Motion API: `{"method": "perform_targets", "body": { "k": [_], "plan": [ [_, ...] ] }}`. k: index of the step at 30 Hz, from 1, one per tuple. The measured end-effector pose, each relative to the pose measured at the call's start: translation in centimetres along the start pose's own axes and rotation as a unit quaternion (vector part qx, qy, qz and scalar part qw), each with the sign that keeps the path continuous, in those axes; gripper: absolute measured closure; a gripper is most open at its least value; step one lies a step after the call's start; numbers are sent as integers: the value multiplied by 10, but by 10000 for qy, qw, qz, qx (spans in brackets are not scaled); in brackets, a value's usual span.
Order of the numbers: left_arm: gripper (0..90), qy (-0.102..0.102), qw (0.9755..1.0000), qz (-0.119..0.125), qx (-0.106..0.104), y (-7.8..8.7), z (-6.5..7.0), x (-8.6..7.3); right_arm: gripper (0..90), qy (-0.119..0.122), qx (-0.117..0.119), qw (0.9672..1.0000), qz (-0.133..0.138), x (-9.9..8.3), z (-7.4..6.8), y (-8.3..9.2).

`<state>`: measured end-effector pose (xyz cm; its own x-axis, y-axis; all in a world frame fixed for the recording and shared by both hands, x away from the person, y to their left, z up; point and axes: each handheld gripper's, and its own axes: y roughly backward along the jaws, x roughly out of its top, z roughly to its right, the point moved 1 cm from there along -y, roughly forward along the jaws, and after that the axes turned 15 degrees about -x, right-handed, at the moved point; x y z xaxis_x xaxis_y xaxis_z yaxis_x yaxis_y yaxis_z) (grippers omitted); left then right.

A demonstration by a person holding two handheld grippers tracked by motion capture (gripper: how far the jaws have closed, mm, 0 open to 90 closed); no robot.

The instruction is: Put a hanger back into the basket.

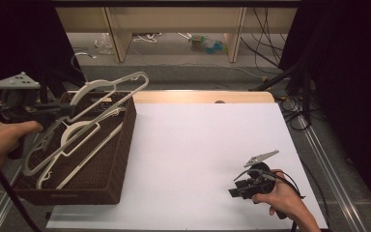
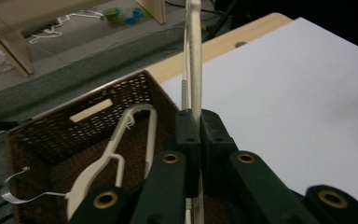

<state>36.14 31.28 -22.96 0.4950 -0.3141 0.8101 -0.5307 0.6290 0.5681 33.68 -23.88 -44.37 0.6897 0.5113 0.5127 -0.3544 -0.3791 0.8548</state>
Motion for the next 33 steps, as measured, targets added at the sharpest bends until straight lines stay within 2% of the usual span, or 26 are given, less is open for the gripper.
{"method": "perform_targets", "body": {
  "k": [1, 3, 4, 6, 9, 10, 11, 12, 13, 16, 19, 22, 23, 29, 33],
  "plan": [
    [871, -15, 9999, -97, 96, 6, -5, -2, 548, 43, 9, 10000, 25, 0, 1, 0],
    [871, 99, 9997, -10, 220, 9, -13, -6, 548, 37, -14, 10000, 35, -1, 1, 0],
    [871, 162, 9995, -59, 278, 10, -17, -8, 548, 21, -6, 10000, 23, -1, 0, 0],
    [871, 257, 9991, -31, 334, 10, -24, -15, 546, 17, -20, 10000, 41, -1, 1, 0],
    [871, 298, 9988, -171, 350, 9, -30, -24, 544, -39, -2, 10000, -34, -2, 1, 0],
    [871, 338, 9988, -140, 333, 7, -32, -28, 544, -52, 4, 10000, -38, -2, 2, 0],
    [871, 303, 9988, -227, 312, 6, -34, -32, 544, -51, 7, 10000, -45, -2, 2, 0],
    [871, 410, 9985, -202, 309, 4, -35, -35, 544, 1, -1, 10000, -1, -2, 3, -1],
    [871, 399, 9985, -246, 293, 2, -38, -38, 544, -18, -5, 10000, -19, -2, 3, -1],
    [871, 531, 9981, -188, 246, -8, -47, -49, 544, -24, 1, 10000, -10, -2, 3, -1],
    [871, 560, 9980, -247, 164, -19, -55, -58, 544, -13, -3, 10000, -6, -2, 3, -1],
    [871, 563, 9978, -336, 81, -28, -63, -65, 543, -58, 24, 9999, -88, -3, 3, -2],
    [871, 442, 9975, -546, 68, -30, -69, -67, 543, -66, 8, 9999, -88, -3, 3, -2],
    [871, 577, 9957, -723, -29, -43, -88, -82, 543, -85, 22, 9999, -109, -4, 5, -3],
    [869, 718, 9940, -830, -19, -49, -94, -90, 543, -71, 36, 9999, -125, -4, 6, -5]
  ]
}}
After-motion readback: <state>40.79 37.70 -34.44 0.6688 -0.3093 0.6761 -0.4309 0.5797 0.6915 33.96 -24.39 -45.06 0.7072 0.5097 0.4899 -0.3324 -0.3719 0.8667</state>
